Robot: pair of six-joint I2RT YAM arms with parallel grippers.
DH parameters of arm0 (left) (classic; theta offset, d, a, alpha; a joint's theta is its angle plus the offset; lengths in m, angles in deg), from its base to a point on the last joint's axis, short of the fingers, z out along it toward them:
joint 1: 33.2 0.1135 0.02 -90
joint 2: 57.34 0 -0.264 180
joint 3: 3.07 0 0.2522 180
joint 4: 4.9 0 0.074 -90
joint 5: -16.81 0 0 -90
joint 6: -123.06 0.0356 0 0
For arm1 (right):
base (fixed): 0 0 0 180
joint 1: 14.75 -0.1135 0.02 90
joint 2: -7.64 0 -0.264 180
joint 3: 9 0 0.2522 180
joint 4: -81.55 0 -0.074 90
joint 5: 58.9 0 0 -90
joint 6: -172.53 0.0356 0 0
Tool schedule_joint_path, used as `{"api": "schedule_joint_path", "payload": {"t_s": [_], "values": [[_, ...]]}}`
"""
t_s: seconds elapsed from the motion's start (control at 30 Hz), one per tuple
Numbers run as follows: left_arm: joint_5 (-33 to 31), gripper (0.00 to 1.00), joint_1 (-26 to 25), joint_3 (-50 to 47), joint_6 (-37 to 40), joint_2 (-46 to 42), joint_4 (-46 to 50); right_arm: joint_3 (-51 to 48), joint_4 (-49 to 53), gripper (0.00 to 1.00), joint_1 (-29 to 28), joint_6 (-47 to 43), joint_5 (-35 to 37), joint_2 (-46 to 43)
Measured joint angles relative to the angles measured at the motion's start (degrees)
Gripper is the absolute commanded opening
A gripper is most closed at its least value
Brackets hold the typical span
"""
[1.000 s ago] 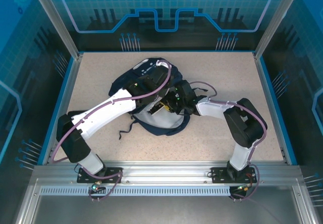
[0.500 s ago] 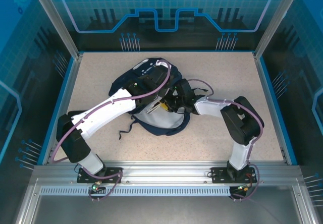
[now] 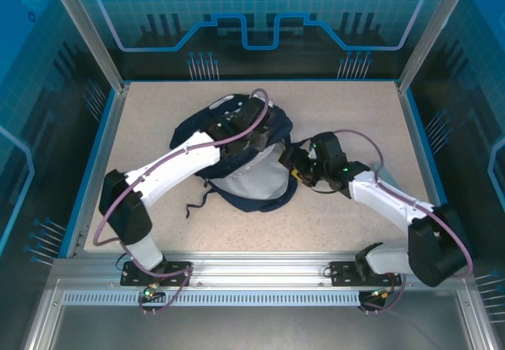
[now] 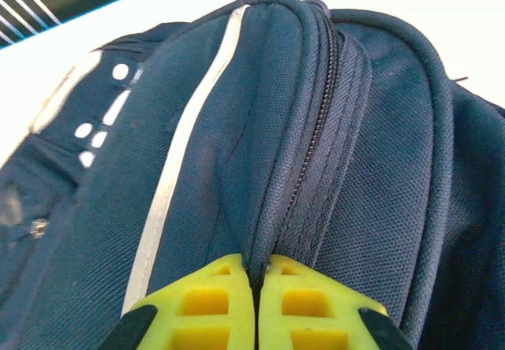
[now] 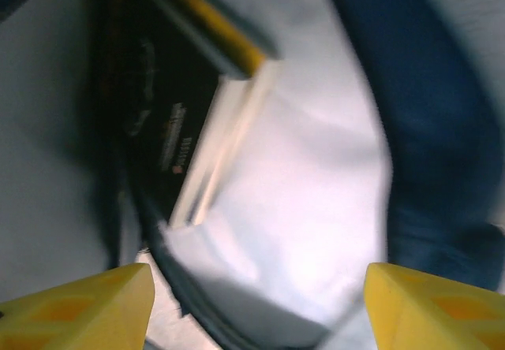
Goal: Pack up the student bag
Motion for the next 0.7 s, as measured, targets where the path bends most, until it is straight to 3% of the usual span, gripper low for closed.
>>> {"api": "schedule_joint_path", "payload": {"t_s": [0.07, 0.17, 0.3, 0.43, 0.7], "values": [[3.5, 0.24, 0.3, 2.6, -1.0, 3.3, 0.3, -0.7, 4.5, 0.73, 1.6, -1.7, 3.2, -3.9], [7.8, 0.47, 0.8, 5.1, -3.3, 7.0, -0.5, -0.9, 8.9, 0.74, 4.2, -3.7, 6.3, -9.0], [12.6, 0.69, 1.7, 5.2, -7.0, 7.2, -2.1, -0.9, 12.1, 0.75, 6.3, -6.1, 7.8, -13.0], [16.4, 0.78, 4.5, -1.9, -11.3, 2.5, -5.7, 0.0, 14.9, 0.76, 6.4, -9.4, 6.7, -12.9], [19.0, 0.78, 14.7, -27.1, -21.6, -16.1, -8.6, 8.5, 15.8, 0.75, 1.2, -13.0, 2.8, -4.7]]}}
